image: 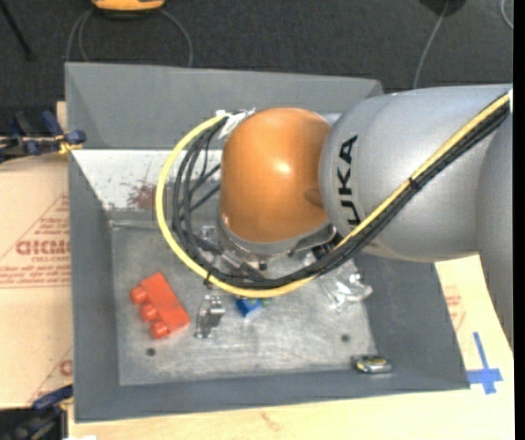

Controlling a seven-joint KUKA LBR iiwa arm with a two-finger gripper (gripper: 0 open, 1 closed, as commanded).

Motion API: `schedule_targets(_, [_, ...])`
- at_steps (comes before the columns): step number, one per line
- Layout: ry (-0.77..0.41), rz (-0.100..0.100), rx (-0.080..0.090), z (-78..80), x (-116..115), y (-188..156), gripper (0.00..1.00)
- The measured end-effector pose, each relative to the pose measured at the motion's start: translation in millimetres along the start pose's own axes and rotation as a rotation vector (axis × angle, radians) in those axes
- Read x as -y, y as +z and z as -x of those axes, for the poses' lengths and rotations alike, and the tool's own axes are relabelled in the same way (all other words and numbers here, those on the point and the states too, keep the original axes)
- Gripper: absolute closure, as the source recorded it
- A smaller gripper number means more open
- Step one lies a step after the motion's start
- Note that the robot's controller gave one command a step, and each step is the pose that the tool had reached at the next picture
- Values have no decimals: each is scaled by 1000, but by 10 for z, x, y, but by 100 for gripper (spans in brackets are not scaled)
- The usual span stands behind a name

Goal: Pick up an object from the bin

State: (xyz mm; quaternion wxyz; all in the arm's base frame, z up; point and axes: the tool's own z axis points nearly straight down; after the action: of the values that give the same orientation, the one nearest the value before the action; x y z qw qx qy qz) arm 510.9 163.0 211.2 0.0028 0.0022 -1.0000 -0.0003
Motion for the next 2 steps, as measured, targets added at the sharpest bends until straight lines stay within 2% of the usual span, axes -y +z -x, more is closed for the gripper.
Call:
schedule_targets(1, [-189, 4, 30, 218, -265, 1119, 0])
schedule_targets(2, [-382, 1, 37, 502, -611, 1208, 0])
